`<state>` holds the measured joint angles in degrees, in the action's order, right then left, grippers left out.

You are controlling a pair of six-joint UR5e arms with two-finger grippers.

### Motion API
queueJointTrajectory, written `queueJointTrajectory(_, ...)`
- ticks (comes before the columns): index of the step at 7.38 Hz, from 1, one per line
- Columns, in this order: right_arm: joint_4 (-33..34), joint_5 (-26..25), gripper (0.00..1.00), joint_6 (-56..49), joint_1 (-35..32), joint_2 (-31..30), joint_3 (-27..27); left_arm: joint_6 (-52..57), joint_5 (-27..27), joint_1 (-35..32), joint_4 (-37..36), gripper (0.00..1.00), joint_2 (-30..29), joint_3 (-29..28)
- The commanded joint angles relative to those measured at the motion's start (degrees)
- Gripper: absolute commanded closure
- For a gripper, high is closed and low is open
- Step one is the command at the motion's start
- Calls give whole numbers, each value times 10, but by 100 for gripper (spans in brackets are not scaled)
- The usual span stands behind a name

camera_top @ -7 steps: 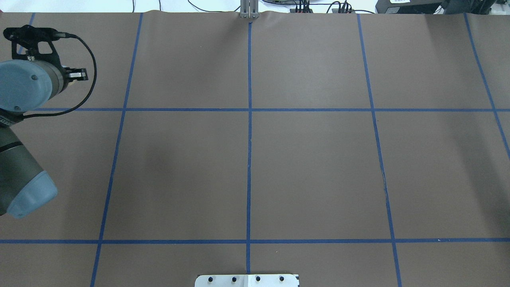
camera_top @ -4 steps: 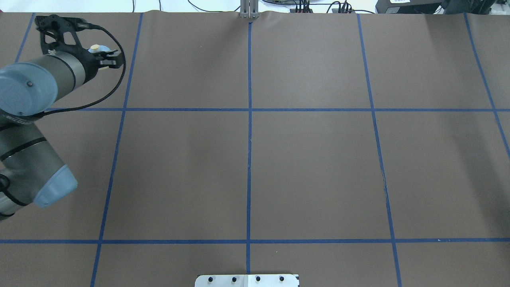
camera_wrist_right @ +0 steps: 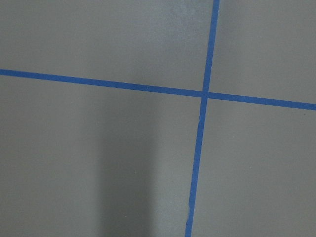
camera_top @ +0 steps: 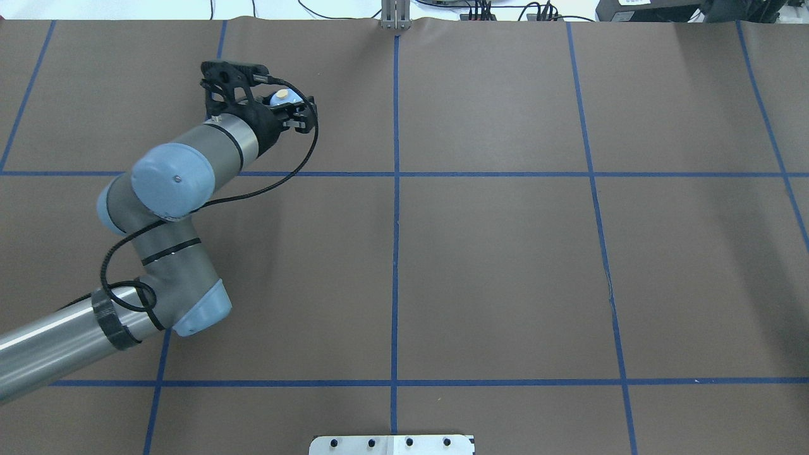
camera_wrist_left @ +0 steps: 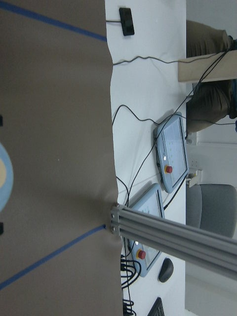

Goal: Place and press bell with both arms
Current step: 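Carry the bell with the left gripper toward the grid center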

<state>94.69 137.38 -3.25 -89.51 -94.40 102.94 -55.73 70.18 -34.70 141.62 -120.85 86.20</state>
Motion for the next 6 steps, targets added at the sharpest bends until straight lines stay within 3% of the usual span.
queueJointTrajectory(1, 0, 1, 0, 0, 0, 1, 0, -1, -84, 61, 23, 100, -31, -32)
queueJointTrajectory(2, 1, 1, 0, 0, 1, 4, -2, -1, -128, 92, 49, 100, -44, -71)
queueJointTrajectory(3, 1, 1, 0, 0, 3, 5, -4, -1, -169, 107, 67, 100, -91, -150)
queueJointTrajectory(6, 1, 2, 0, 0, 4, 5, -3, -1, -168, 115, 74, 100, -155, -243)
